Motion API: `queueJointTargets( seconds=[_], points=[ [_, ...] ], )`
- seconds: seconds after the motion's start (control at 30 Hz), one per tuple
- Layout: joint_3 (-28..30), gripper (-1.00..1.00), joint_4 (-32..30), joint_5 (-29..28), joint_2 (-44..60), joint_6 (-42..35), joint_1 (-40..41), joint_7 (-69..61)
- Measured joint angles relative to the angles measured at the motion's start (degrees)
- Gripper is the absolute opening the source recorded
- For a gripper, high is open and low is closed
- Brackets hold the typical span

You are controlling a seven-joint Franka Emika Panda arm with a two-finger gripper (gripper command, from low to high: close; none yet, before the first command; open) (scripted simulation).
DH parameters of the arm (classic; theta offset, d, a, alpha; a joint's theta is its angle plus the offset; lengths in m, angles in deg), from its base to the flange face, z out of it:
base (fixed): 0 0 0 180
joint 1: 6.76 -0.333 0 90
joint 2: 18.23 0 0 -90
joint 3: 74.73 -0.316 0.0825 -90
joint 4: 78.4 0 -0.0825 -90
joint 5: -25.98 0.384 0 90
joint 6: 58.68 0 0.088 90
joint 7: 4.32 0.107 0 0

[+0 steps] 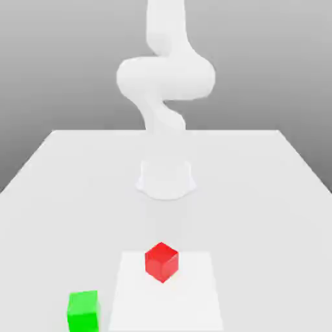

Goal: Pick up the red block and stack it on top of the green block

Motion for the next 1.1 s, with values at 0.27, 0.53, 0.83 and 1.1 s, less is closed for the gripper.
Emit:
queueJointTargets(
  seconds=[0.27,0.53,0.83,1.1],
  points=[
    [7.99,0.00,-11.81,1.77,15.70,10.41,-7.14,-19.69],
    [11.55,0.00,-24.70,0.26,33.44,22.23,-10.65,-39.41],
    [9.33,0.00,-26.69,5.01,47.68,33.36,-9.86,-49.37],
    [3.41,-1.00,-26.01,10.46,54.11,38.66,-5.32,-53.19]
  ],
)
